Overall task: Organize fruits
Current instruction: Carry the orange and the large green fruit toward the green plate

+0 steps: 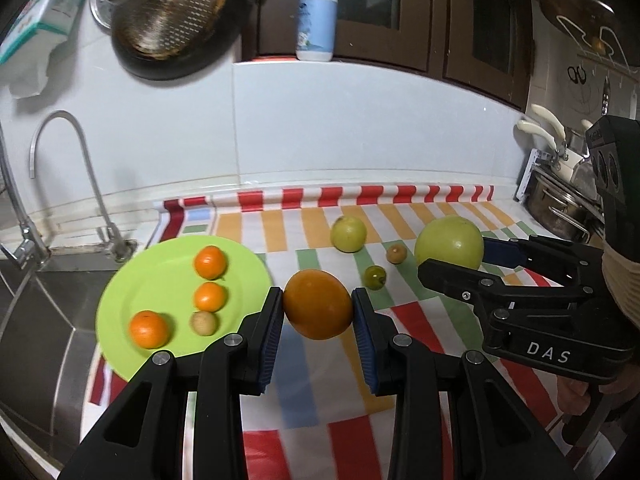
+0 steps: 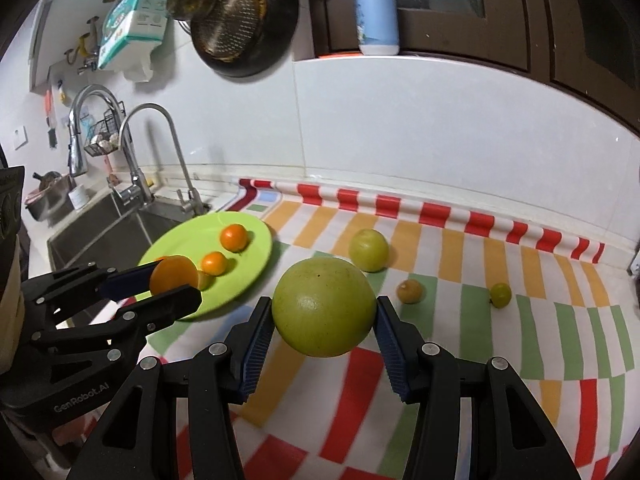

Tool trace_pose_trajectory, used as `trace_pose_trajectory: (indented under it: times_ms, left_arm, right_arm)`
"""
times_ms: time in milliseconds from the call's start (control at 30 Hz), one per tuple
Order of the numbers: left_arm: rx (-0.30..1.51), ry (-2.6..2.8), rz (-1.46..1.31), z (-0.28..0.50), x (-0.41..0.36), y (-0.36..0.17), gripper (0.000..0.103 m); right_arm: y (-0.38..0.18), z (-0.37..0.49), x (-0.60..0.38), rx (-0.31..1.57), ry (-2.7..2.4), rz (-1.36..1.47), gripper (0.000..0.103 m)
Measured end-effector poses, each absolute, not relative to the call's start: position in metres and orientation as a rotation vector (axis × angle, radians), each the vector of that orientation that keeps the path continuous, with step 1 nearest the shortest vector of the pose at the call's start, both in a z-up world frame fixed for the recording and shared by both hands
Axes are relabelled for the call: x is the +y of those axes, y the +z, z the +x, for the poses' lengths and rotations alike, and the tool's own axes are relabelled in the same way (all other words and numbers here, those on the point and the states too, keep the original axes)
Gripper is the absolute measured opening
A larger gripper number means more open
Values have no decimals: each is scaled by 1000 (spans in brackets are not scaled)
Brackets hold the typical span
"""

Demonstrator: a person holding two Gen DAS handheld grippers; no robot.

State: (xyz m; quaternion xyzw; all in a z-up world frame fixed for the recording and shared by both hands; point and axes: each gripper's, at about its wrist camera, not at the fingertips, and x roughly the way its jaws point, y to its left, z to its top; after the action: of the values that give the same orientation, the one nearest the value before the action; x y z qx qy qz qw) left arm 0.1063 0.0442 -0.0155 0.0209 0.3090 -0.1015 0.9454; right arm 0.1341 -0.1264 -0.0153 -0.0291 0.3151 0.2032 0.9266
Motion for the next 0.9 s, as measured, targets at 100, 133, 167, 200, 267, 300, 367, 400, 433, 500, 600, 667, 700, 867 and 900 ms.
trace_pose_trajectory:
  times_ms: [100,133,167,200,267,300,367,400,433,500,600,667,700,867,900]
  left_arm:
    - [619,-200,42,100,58,-10,34]
    - [615,-198,42,98,62,-9,34]
    - [611,-196,43,97,66,-7,34]
    - [607,-193,45,95,72,-5,34]
    - [599,-187,49,93,83,-2,34]
    - [597,-185,49,92,88,-1,34]
    - [593,-181,51,90,97,0,34]
    - [592,-179,52,90,102,1,34]
    - [591,-177,54,90,107,1,34]
    - [592,-174,54,90,118,2,34]
    - [589,-168,58,90,134,3,34]
    - [589,-163,61,91,146,3,34]
    - [589,-163,63,92,152,3,34]
    - [597,-161,69,99,177,0,34]
    - [599,-161,71,101,182,-1,34]
  right_arm:
    - [-12,129,-115,638,424,-56,51]
    - [-10,127,-110,634,427,-54,51]
    - [-9,125,-106,632,429,-53,51]
    - [-7,124,-101,629,430,-51,51]
    - [-5,122,-92,623,433,-48,51]
    - [-4,120,-87,620,435,-48,51]
    - [-3,119,-78,614,437,-47,51]
    - [-2,118,-72,612,439,-46,51]
    - [-1,118,-66,610,442,-45,51]
    - [0,118,-55,608,444,-44,51]
    - [-1,119,-38,608,448,-41,51]
    - [-1,120,-29,608,450,-39,51]
    - [-2,120,-22,609,452,-40,51]
    - [-4,125,4,617,456,-39,51]
    - [-5,126,11,619,457,-36,51]
